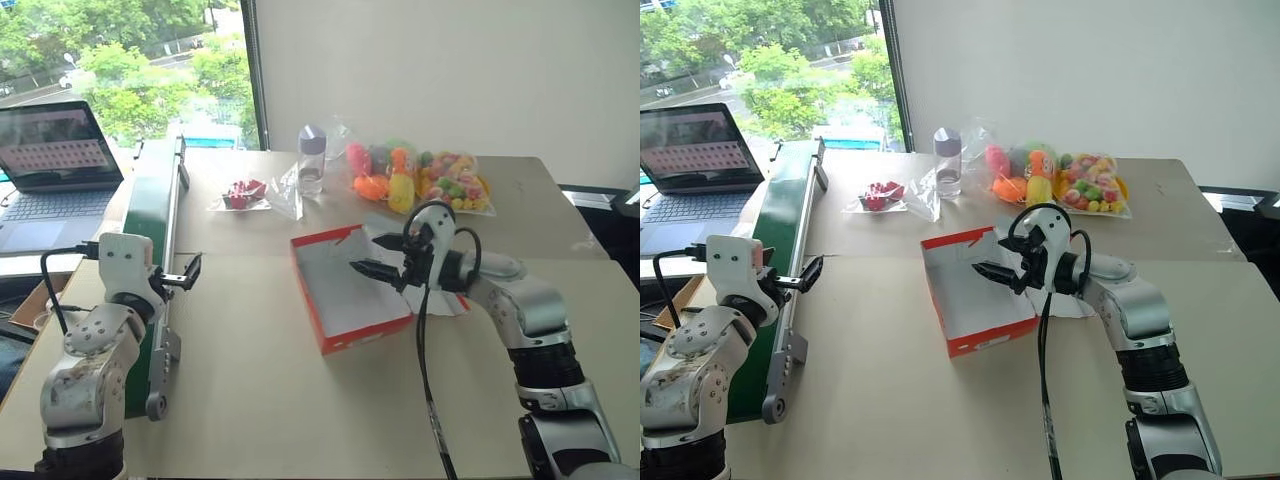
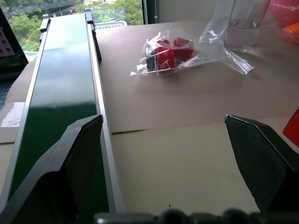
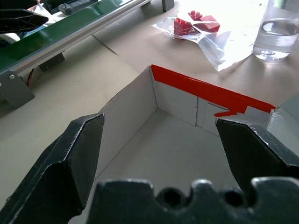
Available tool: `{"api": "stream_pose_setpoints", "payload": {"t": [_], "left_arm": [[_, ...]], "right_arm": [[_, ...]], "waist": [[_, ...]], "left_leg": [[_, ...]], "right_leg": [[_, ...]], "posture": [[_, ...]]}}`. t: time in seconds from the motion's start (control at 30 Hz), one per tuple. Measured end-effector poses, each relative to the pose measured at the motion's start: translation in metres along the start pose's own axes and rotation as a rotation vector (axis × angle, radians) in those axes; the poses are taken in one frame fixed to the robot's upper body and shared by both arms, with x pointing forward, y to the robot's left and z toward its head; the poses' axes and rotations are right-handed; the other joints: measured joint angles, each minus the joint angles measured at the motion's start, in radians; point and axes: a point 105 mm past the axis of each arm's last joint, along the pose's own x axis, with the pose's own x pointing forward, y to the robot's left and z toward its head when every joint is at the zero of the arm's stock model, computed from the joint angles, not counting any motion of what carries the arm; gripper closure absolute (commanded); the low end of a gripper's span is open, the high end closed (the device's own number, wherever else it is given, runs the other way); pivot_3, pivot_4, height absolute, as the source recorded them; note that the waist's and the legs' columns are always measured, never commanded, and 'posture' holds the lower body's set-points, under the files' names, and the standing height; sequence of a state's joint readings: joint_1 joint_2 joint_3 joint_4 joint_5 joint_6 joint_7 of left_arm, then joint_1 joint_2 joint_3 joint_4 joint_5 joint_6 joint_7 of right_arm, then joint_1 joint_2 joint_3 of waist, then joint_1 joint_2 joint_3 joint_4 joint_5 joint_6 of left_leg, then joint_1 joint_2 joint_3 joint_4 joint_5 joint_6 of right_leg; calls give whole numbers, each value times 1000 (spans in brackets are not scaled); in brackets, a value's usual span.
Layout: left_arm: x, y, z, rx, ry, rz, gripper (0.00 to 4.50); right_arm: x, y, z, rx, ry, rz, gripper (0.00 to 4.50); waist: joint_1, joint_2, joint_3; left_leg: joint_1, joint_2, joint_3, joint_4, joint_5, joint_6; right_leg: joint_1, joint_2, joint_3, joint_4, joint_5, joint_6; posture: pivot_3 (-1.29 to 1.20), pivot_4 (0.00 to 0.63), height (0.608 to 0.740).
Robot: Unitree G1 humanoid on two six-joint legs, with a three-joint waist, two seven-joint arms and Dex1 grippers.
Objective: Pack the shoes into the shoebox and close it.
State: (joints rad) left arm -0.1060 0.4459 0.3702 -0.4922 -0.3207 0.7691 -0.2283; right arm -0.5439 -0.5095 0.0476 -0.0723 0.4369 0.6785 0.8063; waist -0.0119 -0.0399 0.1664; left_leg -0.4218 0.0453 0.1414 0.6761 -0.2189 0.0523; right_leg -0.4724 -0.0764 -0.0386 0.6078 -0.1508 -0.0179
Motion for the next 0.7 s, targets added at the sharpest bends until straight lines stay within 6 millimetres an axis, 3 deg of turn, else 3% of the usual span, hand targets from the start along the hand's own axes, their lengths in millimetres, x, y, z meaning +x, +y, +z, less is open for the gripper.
{"api": "stream_pose_setpoints", "payload": {"t": [0.23,0.43,0.53,0.7], "left_arm": [[-6,5,-22,-53,61,102,39],[-12,38,-4,-52,-18,300,39],[-11,40,0,-60,-41,330,39],[-10,39,0,-77,-58,353,39]], "right_arm": [[4,-10,7,-48,5,10,0],[26,-13,25,-140,-65,-2,0],[43,-5,35,-148,-101,42,0],[56,10,57,-134,-164,149,0]], "waist": [[-1,0,0],[-3,0,0],[-2,0,0],[0,0,0]], "left_leg": [[0,0,-1,1,0,0],[0,0,-1,1,0,0],[0,0,-1,1,0,0],[0,0,-1,1,0,0]], "right_leg": [[0,0,0,1,0,0],[0,1,-1,1,0,0],[0,0,-1,1,1,0],[0,0,-1,1,1,-1]], "posture": [[0,150,740],[0,150,740],[0,150,740],[0,150,740]]}}
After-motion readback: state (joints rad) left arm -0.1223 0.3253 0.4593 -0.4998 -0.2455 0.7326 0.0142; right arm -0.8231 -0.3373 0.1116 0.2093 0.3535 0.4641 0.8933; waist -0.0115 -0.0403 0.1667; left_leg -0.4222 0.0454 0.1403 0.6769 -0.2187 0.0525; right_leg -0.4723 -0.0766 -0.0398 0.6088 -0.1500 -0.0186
